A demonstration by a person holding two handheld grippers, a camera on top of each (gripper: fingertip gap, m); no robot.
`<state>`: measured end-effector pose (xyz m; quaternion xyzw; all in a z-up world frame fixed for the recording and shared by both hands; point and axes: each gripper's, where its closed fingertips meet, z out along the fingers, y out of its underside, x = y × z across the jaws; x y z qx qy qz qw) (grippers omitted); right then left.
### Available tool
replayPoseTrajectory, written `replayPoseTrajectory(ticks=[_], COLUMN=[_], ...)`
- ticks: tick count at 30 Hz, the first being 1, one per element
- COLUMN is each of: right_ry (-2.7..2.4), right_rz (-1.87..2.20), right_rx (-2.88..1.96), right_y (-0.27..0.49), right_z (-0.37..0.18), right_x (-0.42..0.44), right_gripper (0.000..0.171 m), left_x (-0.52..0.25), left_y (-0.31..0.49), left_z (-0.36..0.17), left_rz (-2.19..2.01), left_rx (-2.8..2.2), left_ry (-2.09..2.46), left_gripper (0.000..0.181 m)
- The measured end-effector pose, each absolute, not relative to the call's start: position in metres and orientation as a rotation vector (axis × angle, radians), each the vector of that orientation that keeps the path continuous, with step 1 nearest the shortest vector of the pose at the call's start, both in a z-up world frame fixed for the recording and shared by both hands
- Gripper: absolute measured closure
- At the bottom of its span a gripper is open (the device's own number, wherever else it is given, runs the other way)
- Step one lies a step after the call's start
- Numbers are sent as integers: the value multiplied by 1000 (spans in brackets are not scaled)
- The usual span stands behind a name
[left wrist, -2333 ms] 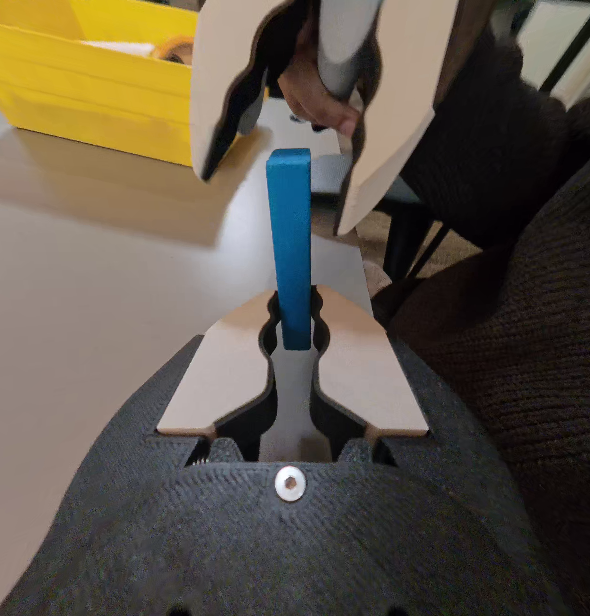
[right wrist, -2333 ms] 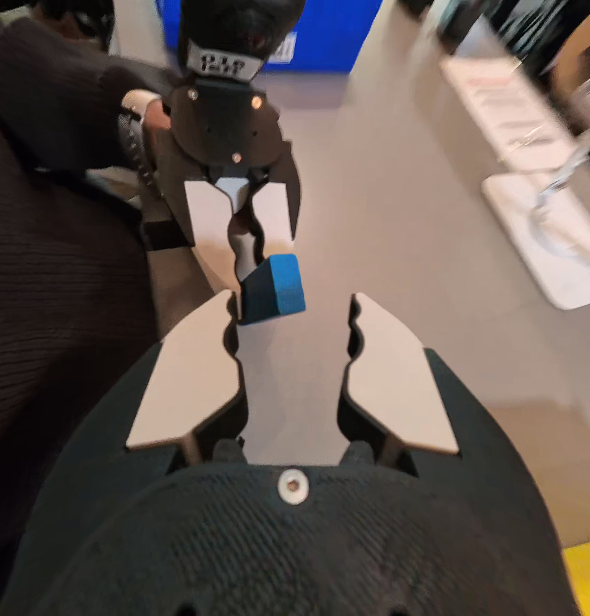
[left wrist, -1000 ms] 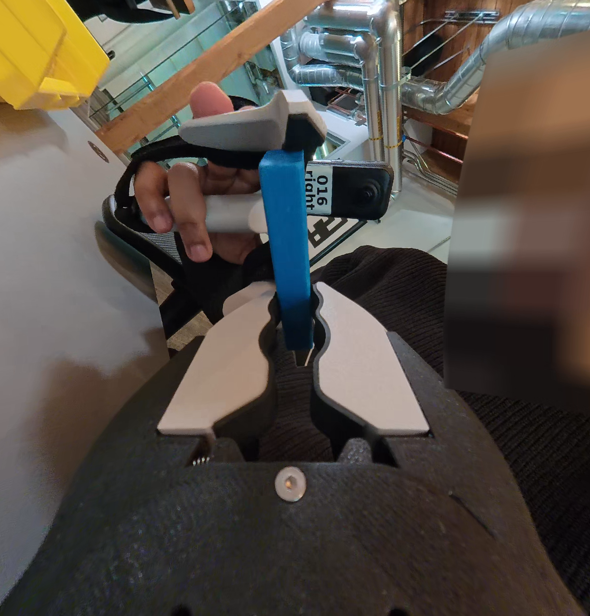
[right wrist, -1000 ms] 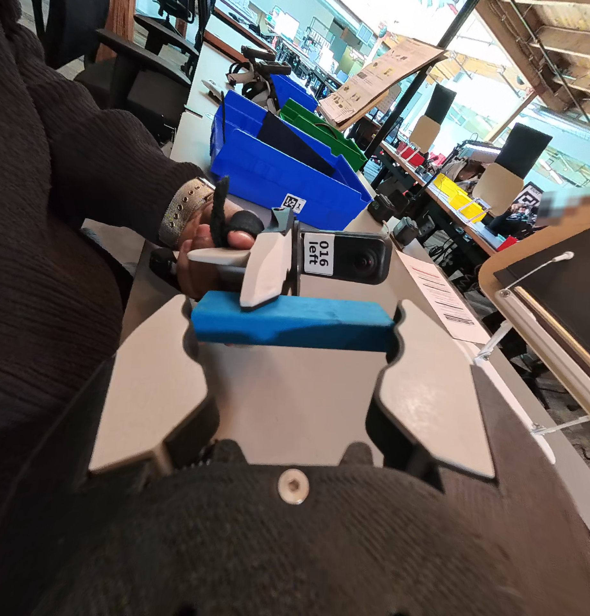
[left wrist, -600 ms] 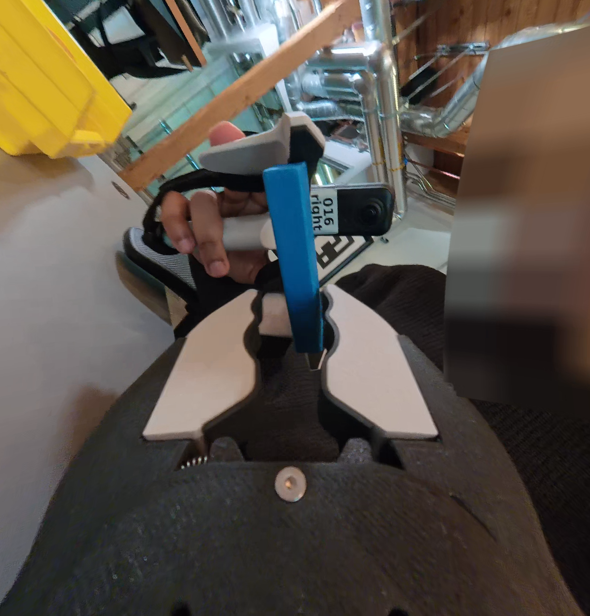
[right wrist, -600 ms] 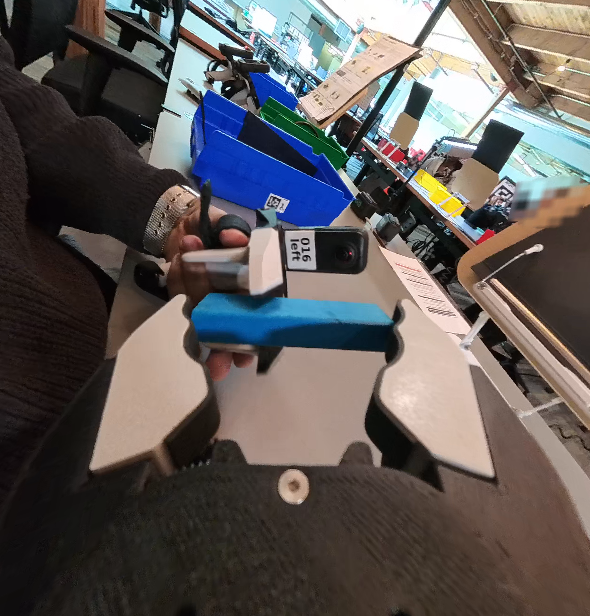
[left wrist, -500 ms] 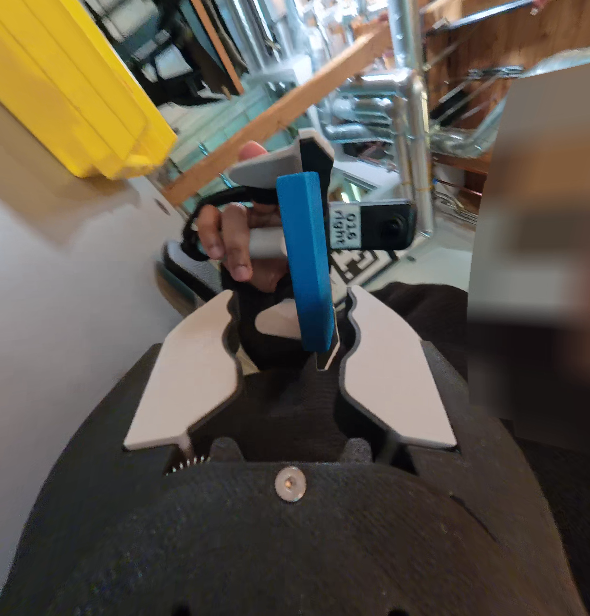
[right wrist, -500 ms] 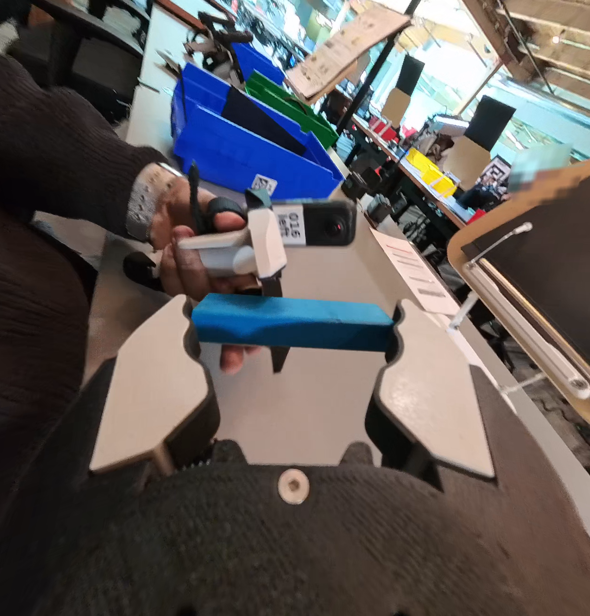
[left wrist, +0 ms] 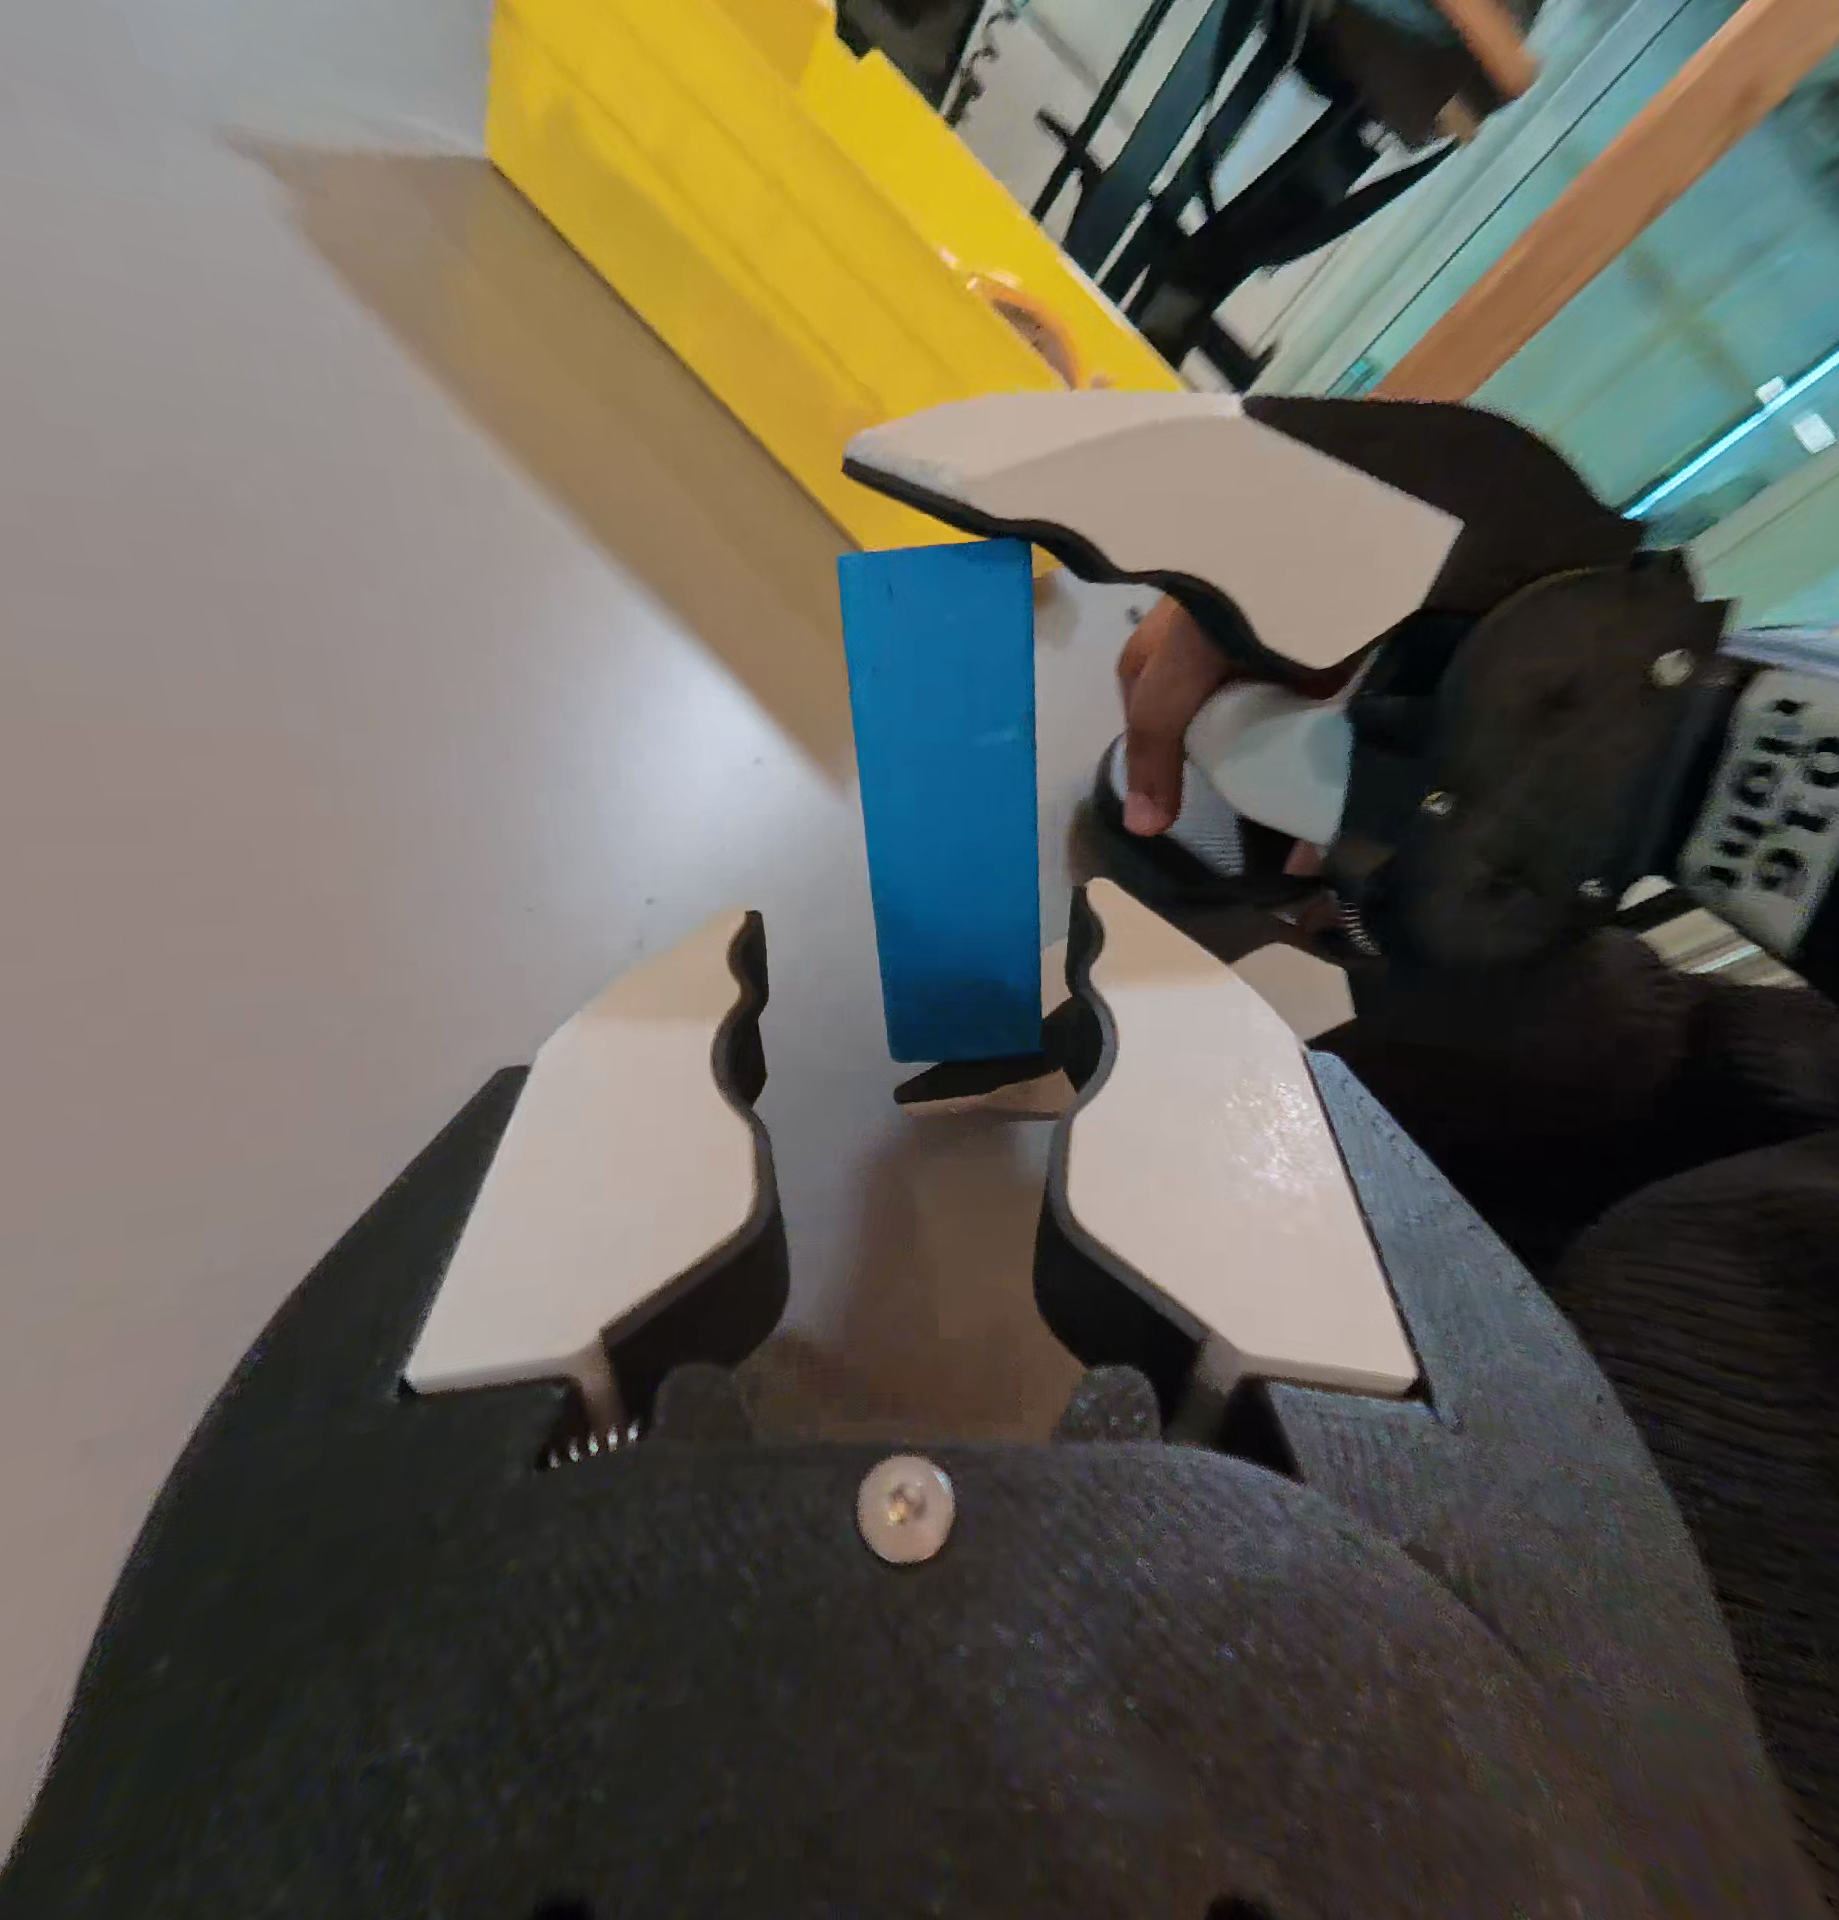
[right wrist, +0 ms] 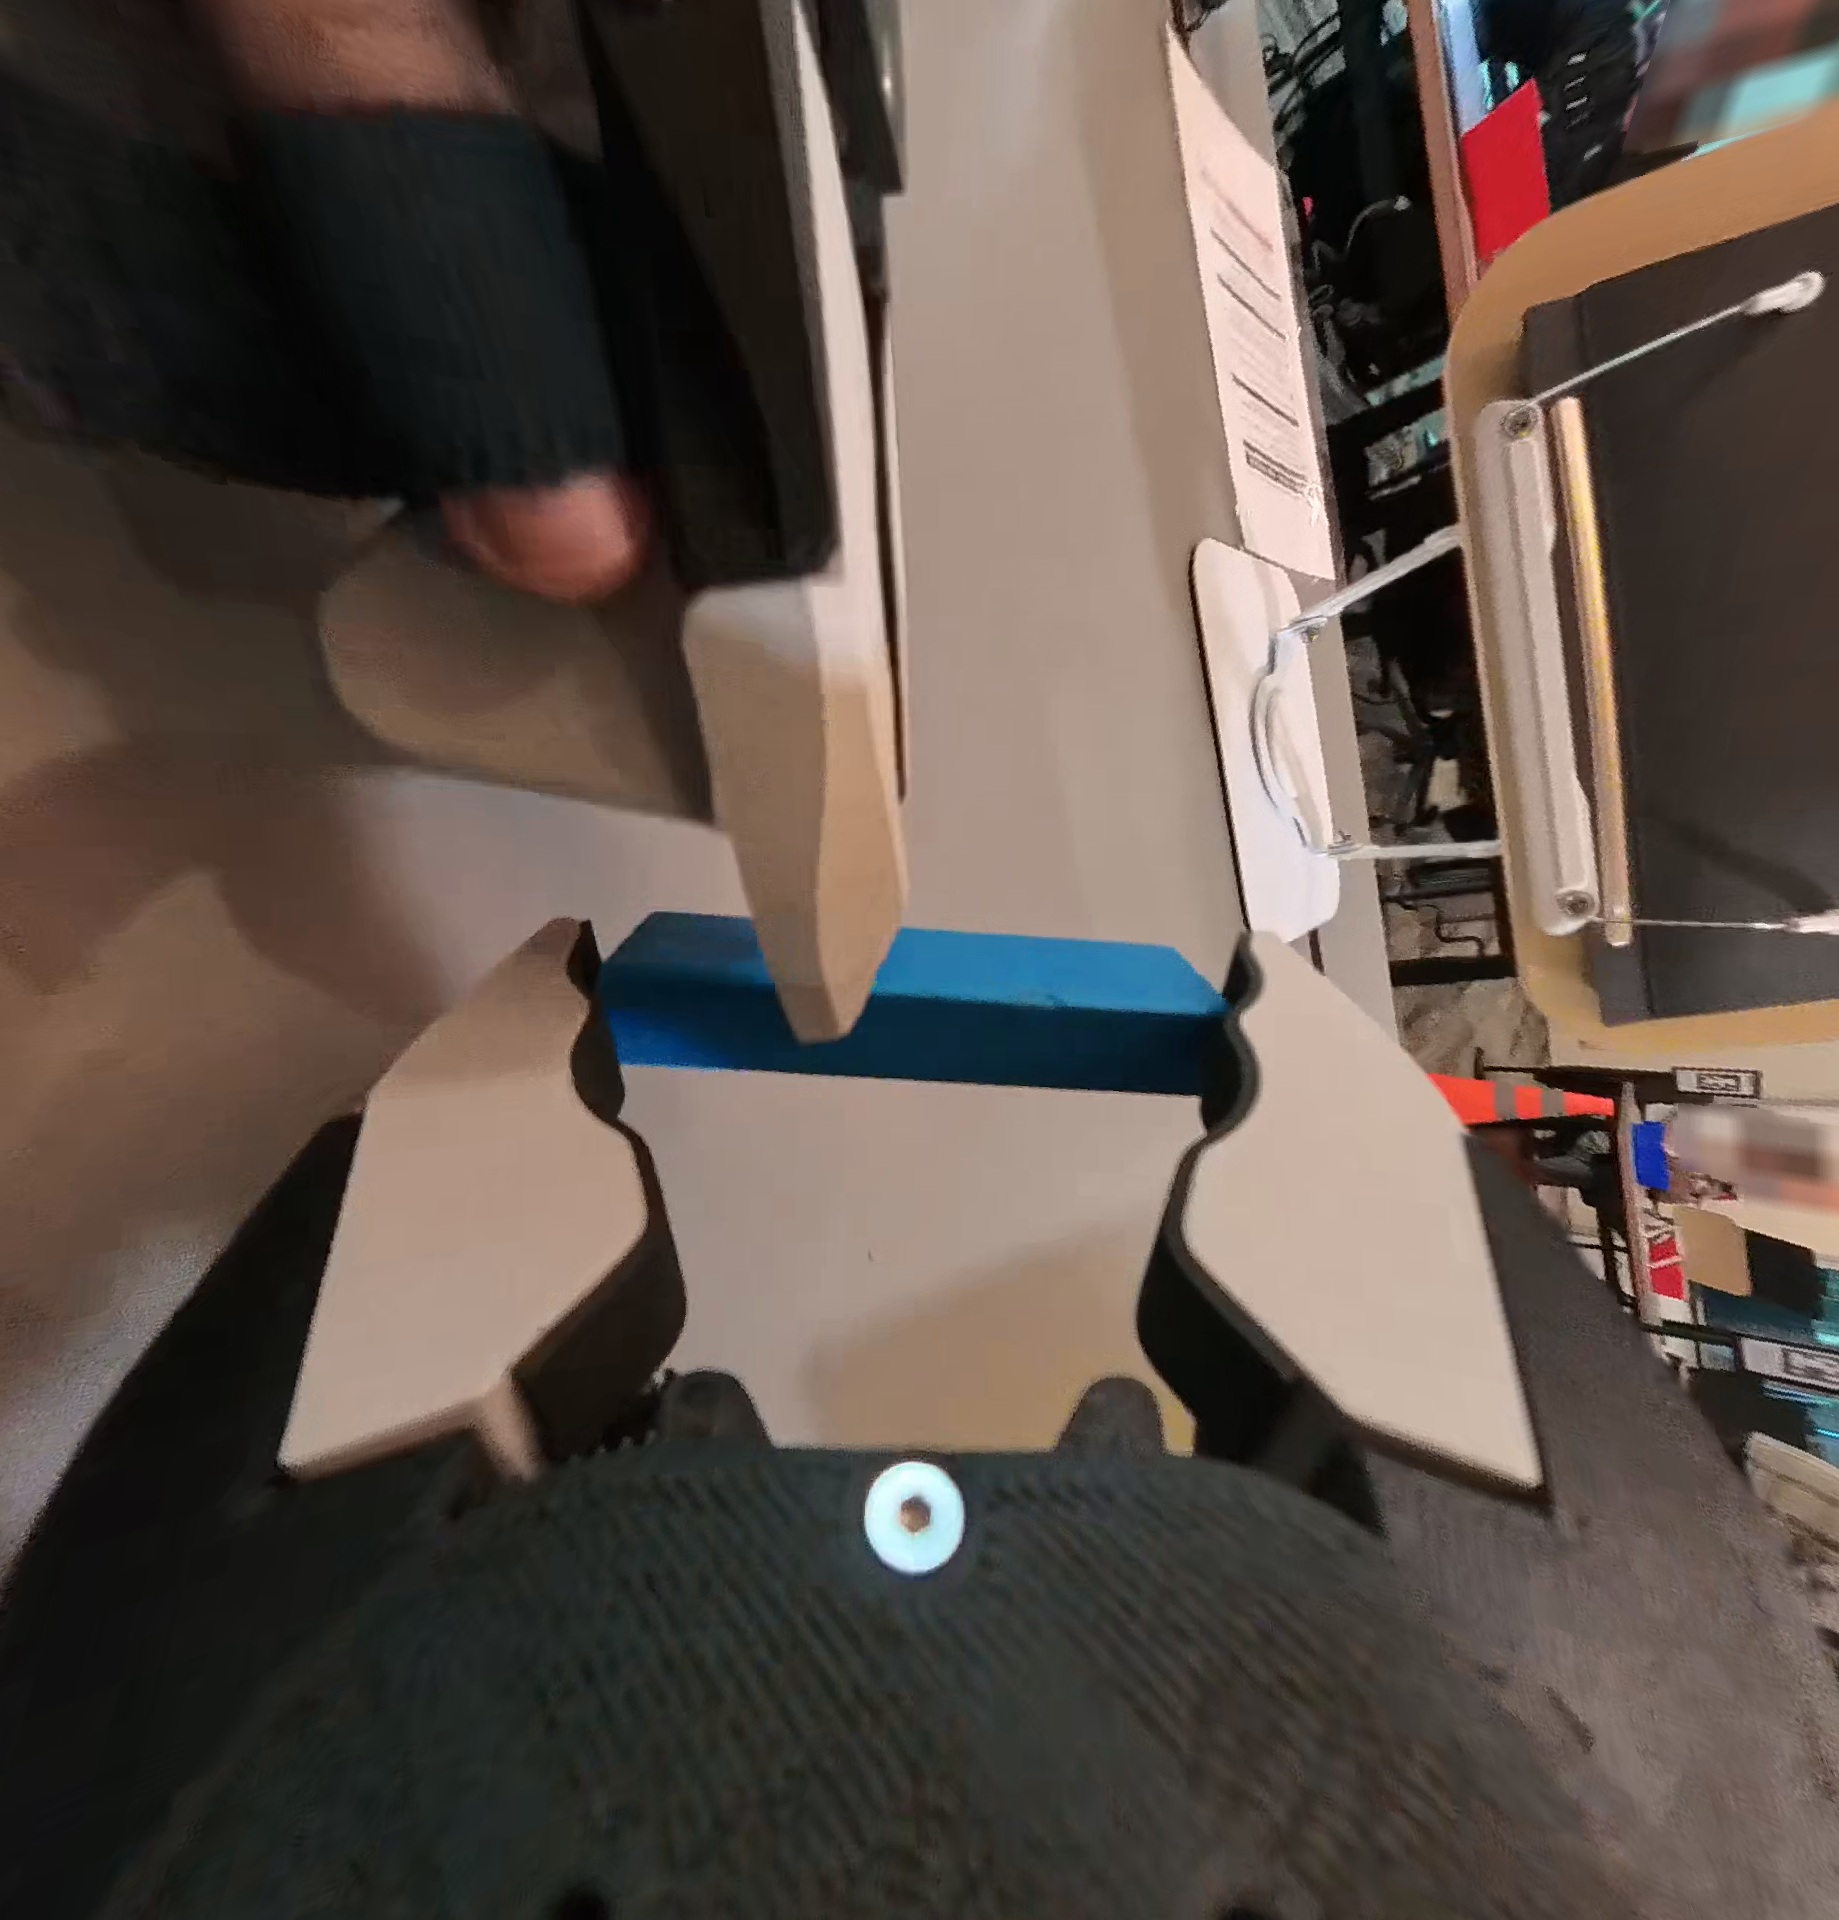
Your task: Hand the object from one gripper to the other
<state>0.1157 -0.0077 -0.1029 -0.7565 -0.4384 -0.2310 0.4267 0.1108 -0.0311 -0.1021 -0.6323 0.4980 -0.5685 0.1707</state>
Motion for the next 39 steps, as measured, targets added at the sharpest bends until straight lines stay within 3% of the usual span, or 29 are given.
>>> replayPoseTrajectory(ticks=[12, 16, 39], right_ry=[-1139, -1138, -956], right_rz=[-667, -665, -562], right_rx=[-1927, -1935, -1939], right_y=[-7, -7, -3], right_z=[-111, -113, -97], right_x=[109, 110, 125], right_gripper=[59, 59, 59], left_x=[115, 115, 108], left_y=[-39, -41, -13], left_z=[-112, -114, -94], left_rz=[-1499, -1499, -1707], left_rx=[-1781, -1782, -1804], left_ry=[1472, 1487, 1265], left_gripper=[133, 145, 148])
